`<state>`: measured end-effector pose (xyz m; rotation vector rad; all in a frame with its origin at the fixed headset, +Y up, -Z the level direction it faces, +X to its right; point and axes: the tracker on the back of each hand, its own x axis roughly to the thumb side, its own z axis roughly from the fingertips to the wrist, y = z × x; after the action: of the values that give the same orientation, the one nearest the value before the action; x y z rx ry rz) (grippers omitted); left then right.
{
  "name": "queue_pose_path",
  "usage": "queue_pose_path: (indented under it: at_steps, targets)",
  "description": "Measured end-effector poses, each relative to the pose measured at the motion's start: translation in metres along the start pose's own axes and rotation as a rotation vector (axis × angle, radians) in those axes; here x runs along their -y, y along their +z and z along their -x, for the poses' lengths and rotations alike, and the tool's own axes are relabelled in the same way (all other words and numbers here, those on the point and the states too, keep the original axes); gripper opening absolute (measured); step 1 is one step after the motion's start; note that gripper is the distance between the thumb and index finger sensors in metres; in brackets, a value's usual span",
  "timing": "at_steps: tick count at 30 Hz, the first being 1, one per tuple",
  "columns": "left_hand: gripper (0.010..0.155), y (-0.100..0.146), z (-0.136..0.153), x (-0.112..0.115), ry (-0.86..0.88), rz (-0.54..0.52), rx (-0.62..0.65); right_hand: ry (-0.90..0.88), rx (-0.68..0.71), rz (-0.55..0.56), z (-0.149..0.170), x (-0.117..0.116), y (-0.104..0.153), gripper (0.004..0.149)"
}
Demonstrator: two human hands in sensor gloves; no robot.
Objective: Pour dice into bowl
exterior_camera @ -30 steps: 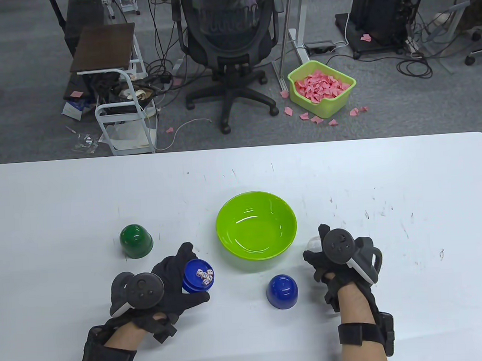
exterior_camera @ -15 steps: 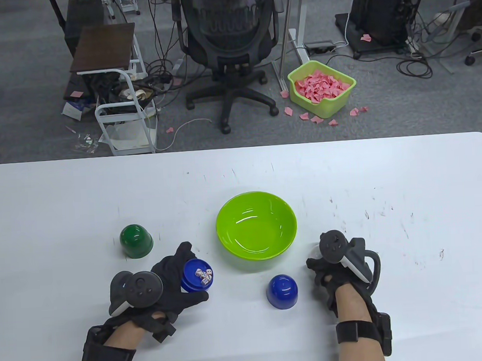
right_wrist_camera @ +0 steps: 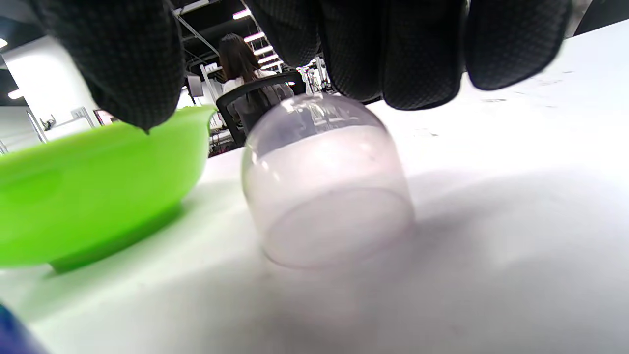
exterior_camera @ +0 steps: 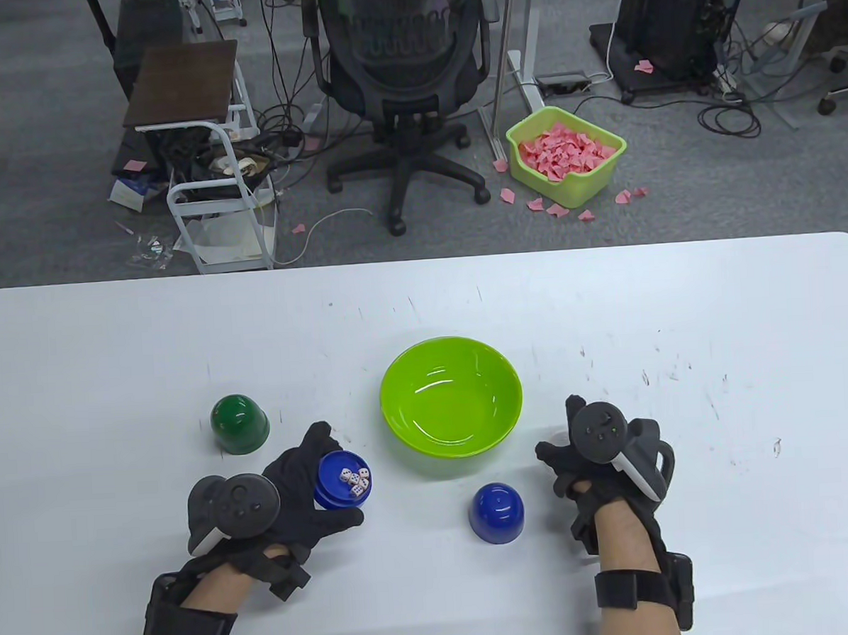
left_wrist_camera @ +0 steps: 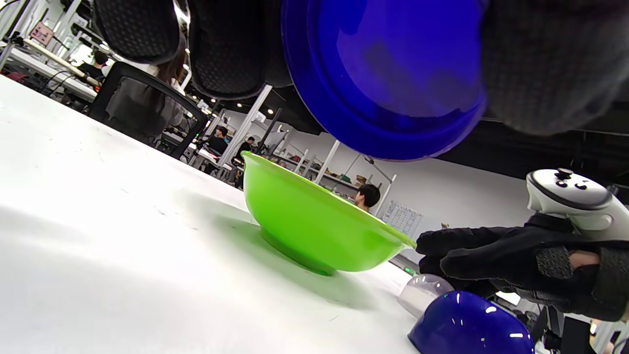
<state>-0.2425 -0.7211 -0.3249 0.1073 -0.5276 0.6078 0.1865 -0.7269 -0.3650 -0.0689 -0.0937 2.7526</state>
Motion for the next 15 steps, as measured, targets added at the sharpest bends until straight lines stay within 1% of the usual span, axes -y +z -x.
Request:
queue_pose_path:
  at_steps: [7, 12, 15]
  targets:
    - [0.118, -0.0017, 0.0052, -0.0007, 0.102, -0.035, -0.068, -0.044, 0.027, 0.024, -0.0018, 0.0049, 0.0003, 0.085]
    - [0.113, -0.0031, 0.0064, -0.0012, 0.128, -0.077, -0.12, -0.085, 0.032, 0.04, 0.001, 0.0078, 0.0003, 0.085]
    - [0.109, -0.0042, 0.0039, -0.0038, 0.084, -0.104, -0.12, -0.106, 0.029, 0.046, 0.0031, 0.0088, -0.0008, 0.085]
